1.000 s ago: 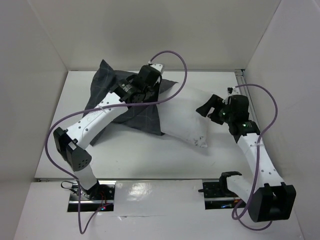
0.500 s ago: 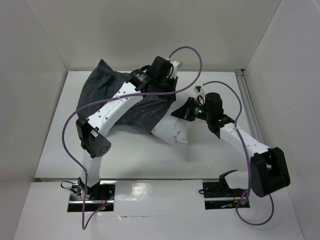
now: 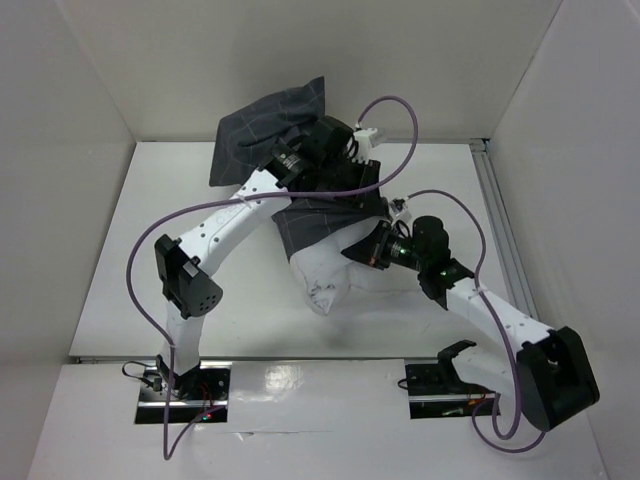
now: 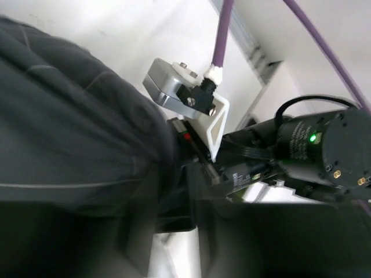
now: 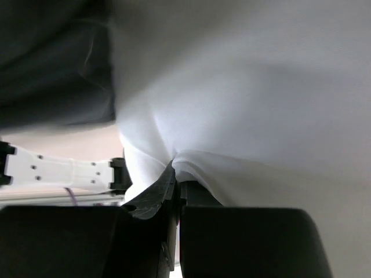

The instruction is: Put the pillow into the pillowcase

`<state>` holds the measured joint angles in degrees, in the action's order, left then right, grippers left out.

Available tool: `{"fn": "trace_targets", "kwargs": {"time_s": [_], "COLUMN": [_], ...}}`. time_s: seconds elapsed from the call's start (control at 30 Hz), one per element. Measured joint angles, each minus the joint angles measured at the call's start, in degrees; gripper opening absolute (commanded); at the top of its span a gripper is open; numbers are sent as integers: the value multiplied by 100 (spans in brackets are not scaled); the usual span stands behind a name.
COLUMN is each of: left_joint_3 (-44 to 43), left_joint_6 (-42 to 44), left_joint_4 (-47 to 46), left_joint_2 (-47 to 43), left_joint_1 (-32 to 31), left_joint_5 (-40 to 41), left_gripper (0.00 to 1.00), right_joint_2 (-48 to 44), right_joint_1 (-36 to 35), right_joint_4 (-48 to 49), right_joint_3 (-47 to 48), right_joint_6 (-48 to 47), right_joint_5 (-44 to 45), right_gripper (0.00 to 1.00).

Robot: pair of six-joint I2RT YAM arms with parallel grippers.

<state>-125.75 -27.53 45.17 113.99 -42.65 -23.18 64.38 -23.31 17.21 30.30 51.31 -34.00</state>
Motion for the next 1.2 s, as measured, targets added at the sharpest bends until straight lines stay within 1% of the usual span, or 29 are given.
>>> {"fn": "trace_targets", "kwargs": {"time_s": [0.03, 0.07, 0.17, 0.23, 0.27, 0.3, 0.33, 0.37, 0.4, 0.43, 0.47, 0.5, 0.57, 0.63, 0.73, 0.83, 0.9, 0.97, 1.0, 1.03, 1.07, 1.1, 1.13, 1.2], "left_joint_3": [7, -17, -505, -835, -879, -855, -767, -656, -409, -201, 48, 238, 691, 1064, 1720, 2225, 2553, 2789, 2863, 2876, 2874, 2841, 2791, 2656], "left_joint_6": [20, 105, 234, 409, 503, 551, 645, 616, 669, 684, 686, 673, 640, 616, 605, 490, 442, 337, 299, 280, 236, 216, 195, 208], "left_joint_4": [7, 26, 328, 361, 345, 339, 332, 295, 181, 142, 90, 44, -42, -83, -70, -72, -199, -295, -317, -315, -350, -367, -374, -393], "left_joint_2": [2, 2, 28, -26, -92, -208, -358, -479, -667, -820, -966, -1056, -1176, -1178, -1174, -1174, -1189, -1189, -1189, -1187, -1187, -1187, -1187, -1187], "left_joint_1": [-42, -72, -94, 31, 127, 280, 496, 706, 970, 1235, 1556, 1832, 2398, 2717, 2872, 2900, 2964, 3121, 3224, 3346, 3460, 3560, 3648, 3792], "left_joint_5": [-50, -61, -24, 98, 197, 354, 540, 704, 892, 1097, 1344, 1572, 2124, 2726, 3585, 4076, 4197, 4199, 4197, 4175, 4164, 4155, 4153, 4151], "left_gripper": [83, 100, 100, 100, 95, 84, 68, 68, 73, 83, 92, 100, 100, 100, 100, 100, 90, 73, 53, 39, 27, 22, 22, 29], "right_joint_2": [-160, -323, -758, -1025, -1121, -1193, -1244, -1263, -1268, -1270, -1272, -1283, -1316, -1314, -1224, -1080, -960, -815, -756, -702, -669, -645, -638, -634], "right_joint_1": [11, 11, 33, 96, 138, 177, 214, 238, 258, 260, 262, 258, 260, 262, 295, 306, 310, 310, 310, 310, 310, 310, 310, 310], "right_joint_4": [-177, -363, -1038, -1534, -1753, -1963, -2216, -2474, -2789, -3082, -3412, -3718, -4218, -4524, -4898, -5045, -5156, -5246, -5272, -5294, -5316, -5333, -5342, -5348], "right_joint_3": [0, 11, 55, 55, 55, 57, 81, 138, 249, 378, 577, 822, 1373, 1939, 2651, 2927, 2942, 2942, 2942, 2942, 2942, 2942, 2942, 2942], "right_joint_6": [-118, -289, -774, -1086, -1233, -1370, -1488, -1591, -1746, -1878, -2033, -2168, -2393, -2603, -2868, -3014, -3069, -3104, -3112, -3126, -3130, -3136, -3145, -3150], "right_joint_5": [61, 151, 387, 498, 516, 531, 553, 588, 621, 651, 715, 841, 1128, 1392, 1672, 1829, 1891, 1934, 1956, 1971, 1987, 1991, 1993, 2000], "right_gripper": [0, 0, 0, 0, 0, 9, 35, 64, 88, 94, 98, 100, 100, 100, 100, 100, 100, 100, 100, 100, 100, 100, 100, 100]}}
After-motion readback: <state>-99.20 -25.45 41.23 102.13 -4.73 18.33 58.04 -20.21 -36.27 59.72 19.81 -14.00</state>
